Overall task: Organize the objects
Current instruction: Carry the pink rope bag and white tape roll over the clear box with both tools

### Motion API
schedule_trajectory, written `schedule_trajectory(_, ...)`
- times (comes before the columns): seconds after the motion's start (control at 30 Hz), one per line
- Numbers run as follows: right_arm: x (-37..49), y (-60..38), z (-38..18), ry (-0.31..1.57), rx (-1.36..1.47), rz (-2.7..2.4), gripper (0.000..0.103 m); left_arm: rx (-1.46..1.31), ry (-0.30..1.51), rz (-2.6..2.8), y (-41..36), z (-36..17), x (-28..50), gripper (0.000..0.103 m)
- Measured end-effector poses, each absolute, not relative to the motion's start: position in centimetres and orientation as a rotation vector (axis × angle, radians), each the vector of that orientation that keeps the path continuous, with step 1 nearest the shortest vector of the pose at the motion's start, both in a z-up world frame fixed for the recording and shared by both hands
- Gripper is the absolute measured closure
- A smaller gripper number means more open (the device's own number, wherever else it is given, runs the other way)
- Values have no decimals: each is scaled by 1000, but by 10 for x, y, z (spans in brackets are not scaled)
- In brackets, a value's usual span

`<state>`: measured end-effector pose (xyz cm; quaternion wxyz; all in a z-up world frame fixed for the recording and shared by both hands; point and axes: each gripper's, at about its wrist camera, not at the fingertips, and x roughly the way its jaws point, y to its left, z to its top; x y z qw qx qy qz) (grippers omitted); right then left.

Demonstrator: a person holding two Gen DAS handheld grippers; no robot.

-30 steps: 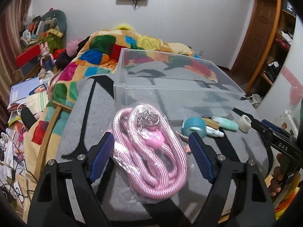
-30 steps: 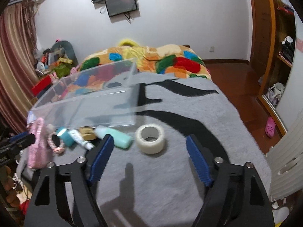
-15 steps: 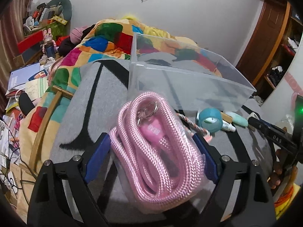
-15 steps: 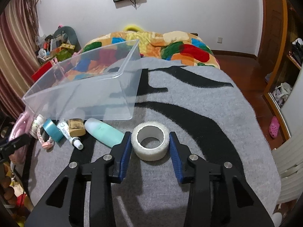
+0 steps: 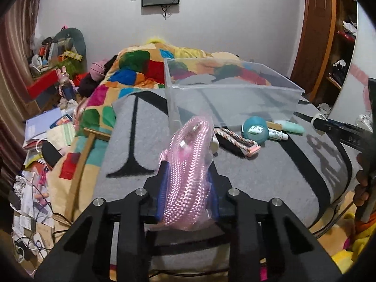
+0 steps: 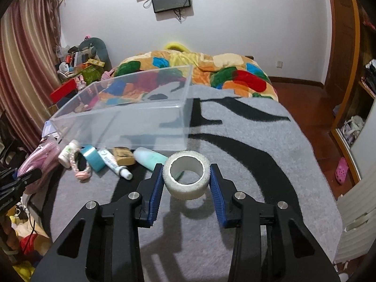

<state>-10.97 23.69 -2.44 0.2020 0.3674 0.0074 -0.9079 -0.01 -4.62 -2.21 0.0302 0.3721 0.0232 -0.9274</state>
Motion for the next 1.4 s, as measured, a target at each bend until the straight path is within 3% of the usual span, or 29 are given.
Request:
schedule_trajectory(0.1, -105, 235, -13, 20, 996, -2524, 68, 1131, 115, -2892, -52, -11, 1, 83)
schedule_trajectory(0.27, -100, 231, 7, 18, 933, -2517, 68, 1095, 186, -2956, -58, 11, 4, 84)
schedule_trajectory(0.37, -100, 229, 16, 3, 911, -2504, 68, 1098, 219, -2981, -61, 20, 1, 101)
schedule_trajectory(0.63, -104, 218, 30, 10, 871, -2492, 68, 1090, 113, -3005, -54, 37, -3, 99)
schedule_trajectory(0.67, -104, 217, 29, 11, 873, -2486, 68, 1114, 83, -2993, -51, 33, -2, 94)
schedule_trajectory(0.7, -104, 216, 29, 11, 876, -2482, 68, 1139, 71, -2987, -50, 30, -1, 78)
schedule_trajectory(0.73, -104, 214, 27, 15, 880, -2478, 68, 1171, 68, -2975, -49, 25, 0, 52)
schedule_trajectory(0.8, -105, 213, 25, 19, 889, -2474, 68, 1217, 54, -2958, -44, 13, 4, 19)
schedule_trajectory(0.83, -106, 213, 25, 16, 893, -2471, 68, 1236, 28, -2952, -41, 5, 5, 13)
schedule_trajectory(1.07, -117, 212, 31, -1, 881, -2466, 68, 1444, -78, -2821, -34, -46, -6, 13)
schedule_trajectory(1.2, -126, 209, 33, -15, 887, -2453, 68, 1411, 9, -2848, -40, -57, -6, 40)
schedule_trajectory(1.4, -135, 203, 33, -12, 894, -2449, 68, 1310, 33, -2918, -38, -35, 1, 48)
